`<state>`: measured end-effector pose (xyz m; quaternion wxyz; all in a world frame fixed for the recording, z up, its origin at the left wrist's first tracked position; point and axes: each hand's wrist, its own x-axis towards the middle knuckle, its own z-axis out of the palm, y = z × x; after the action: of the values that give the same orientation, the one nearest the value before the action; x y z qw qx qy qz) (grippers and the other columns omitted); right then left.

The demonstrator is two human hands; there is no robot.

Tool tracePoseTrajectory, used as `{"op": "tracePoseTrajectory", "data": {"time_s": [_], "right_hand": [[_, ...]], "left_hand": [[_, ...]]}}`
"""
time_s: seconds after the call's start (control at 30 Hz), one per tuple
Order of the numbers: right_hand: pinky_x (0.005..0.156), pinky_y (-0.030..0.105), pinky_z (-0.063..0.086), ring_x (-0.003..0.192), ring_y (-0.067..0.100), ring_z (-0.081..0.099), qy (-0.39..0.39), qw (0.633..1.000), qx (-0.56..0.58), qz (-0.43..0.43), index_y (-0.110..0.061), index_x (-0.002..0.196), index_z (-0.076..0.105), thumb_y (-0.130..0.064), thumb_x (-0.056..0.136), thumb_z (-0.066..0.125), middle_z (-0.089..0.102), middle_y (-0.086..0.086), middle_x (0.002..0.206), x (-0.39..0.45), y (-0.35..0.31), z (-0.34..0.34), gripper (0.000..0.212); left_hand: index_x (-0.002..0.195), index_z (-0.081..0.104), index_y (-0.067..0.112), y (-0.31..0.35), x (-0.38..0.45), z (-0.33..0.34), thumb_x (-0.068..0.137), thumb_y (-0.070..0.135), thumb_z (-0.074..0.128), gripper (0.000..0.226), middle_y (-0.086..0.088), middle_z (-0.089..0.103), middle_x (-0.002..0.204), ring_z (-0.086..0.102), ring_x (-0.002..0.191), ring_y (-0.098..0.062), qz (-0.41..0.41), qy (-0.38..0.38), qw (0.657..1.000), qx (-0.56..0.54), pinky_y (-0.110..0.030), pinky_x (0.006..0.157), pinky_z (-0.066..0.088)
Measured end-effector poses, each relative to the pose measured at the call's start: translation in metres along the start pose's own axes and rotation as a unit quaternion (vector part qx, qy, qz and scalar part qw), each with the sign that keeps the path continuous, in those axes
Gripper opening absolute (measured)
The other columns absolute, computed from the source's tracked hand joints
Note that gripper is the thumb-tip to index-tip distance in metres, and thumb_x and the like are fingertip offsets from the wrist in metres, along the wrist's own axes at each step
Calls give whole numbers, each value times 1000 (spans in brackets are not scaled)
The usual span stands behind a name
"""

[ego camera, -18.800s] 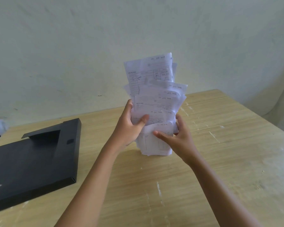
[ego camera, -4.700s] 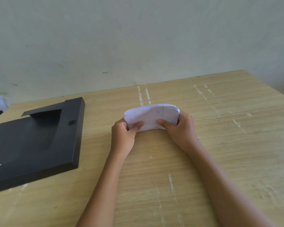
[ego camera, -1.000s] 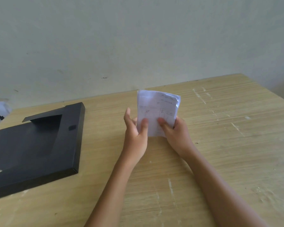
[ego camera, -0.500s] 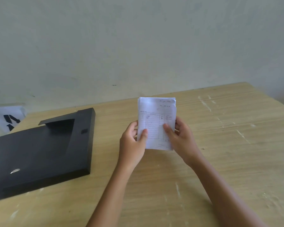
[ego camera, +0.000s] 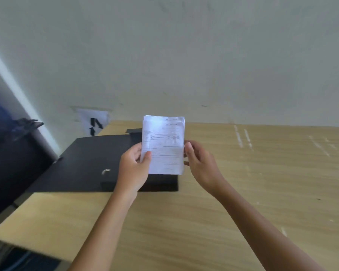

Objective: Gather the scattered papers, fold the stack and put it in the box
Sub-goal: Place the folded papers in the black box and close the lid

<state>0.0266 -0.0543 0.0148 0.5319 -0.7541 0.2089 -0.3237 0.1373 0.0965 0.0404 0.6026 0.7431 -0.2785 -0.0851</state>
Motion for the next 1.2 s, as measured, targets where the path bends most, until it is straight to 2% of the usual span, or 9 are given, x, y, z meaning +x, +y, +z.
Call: {"op": "tracePoseTrajectory", "data": {"time_s": [0.13,0.3,0.4,0.5,0.63,0.9,1.0,1.1,1.2], "right_hand": [[106,23,41,121,4,53,-27,992,-123,-5,-21,132,61,-33,103,48,59,-13,126,1,21,35,33],[115,18,21,145,5,29,-54,963,-264,-27,-20,143,52,-33,102,51,40,-10,153,-4,49,50,44],[116,18,19,147,5,27,-45,956,-287,-49,-17,143,53,-30,102,50,42,-8,153,-5,54,51,43],[118,21,21,147,8,28,-46,950,-303,-53,-16,143,53,-29,102,49,44,-7,152,-4,57,53,42],[120,25,24,147,9,30,-40,953,-294,-57,-14,140,56,-25,101,51,46,-5,150,-5,56,52,40],[116,19,19,146,9,30,-41,950,-304,-58,-14,140,56,-24,101,51,46,-5,151,-4,53,53,40],[115,17,18,146,9,30,-42,948,-309,-61,-14,140,55,-25,102,50,46,-4,151,-5,53,53,40],[117,21,19,147,10,29,-45,947,-313,-57,-15,142,54,-27,102,48,44,-4,152,-6,52,53,42],[119,26,22,148,10,27,-50,949,-310,-42,-19,145,51,-31,103,47,41,-5,155,-7,48,53,44]], "left_hand": [[97,69,34,-22,32,-54,102,9,53,30,8,77,101,69,95,-6,-30,27,997,71,-23,81,52],[79,58,4,-61,92,-63,91,13,49,18,-18,62,79,53,73,-22,-73,48,978,191,-30,64,39],[82,59,4,-75,113,-51,99,10,52,20,-7,59,79,52,70,-21,-98,32,960,261,-27,52,35],[95,63,1,-89,129,-37,100,13,56,15,-9,66,93,63,81,-26,-114,6,948,296,-30,59,43],[82,46,6,-94,135,-11,100,11,54,21,-7,51,84,47,67,-17,-134,-50,944,298,-26,51,31],[88,55,6,-80,131,31,99,24,60,22,-3,48,72,50,66,-19,-117,-157,917,348,-26,51,32],[101,65,2,-72,130,30,102,36,56,34,-7,60,79,62,78,-25,-97,-170,898,395,-29,62,44],[112,69,4,-69,125,20,106,35,47,39,-10,64,85,68,101,-35,-83,-191,884,418,-45,99,52],[148,52,16,-71,114,-7,106,40,47,49,-5,65,136,60,129,-29,-62,-158,919,356,-45,111,47]]}}
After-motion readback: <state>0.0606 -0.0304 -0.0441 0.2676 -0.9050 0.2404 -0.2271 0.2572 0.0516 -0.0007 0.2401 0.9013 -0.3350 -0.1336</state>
